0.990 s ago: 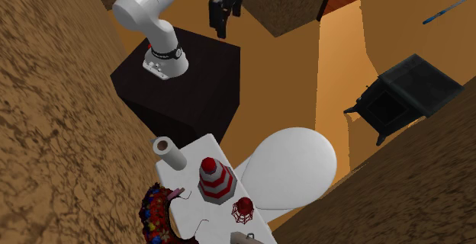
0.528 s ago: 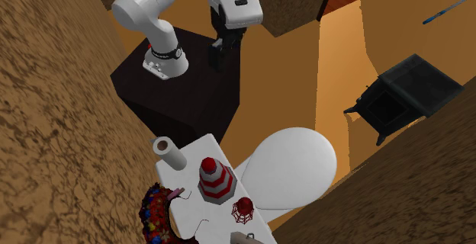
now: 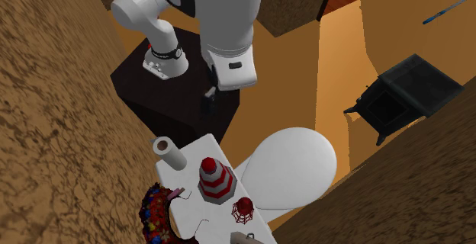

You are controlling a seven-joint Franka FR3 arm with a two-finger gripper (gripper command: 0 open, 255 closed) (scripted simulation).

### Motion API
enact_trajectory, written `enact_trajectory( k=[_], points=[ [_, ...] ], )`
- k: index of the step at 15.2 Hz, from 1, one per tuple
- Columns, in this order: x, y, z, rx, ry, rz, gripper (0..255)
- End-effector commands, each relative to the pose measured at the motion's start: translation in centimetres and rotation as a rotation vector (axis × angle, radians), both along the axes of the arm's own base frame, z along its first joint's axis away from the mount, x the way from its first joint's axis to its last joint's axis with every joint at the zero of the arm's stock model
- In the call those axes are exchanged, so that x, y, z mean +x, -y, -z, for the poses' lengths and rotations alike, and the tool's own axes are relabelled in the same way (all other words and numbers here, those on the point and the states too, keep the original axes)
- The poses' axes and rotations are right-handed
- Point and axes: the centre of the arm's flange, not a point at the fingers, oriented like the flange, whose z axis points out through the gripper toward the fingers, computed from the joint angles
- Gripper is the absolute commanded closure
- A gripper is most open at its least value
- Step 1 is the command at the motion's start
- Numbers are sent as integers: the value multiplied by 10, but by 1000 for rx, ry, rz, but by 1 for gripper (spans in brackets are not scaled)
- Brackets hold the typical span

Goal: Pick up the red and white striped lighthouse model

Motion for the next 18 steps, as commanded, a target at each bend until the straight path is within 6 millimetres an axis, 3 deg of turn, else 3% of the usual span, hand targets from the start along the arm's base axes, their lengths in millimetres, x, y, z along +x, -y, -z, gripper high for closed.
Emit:
enact_trajectory(
  k=[1, 11, 18],
  points=[
    [5, 24, 15, -6, -10, 13, 0],
    [31, 139, 72, -32, -60, 82, 0],
    [31, 139, 109, -32, -60, 82, 0]
  ],
)
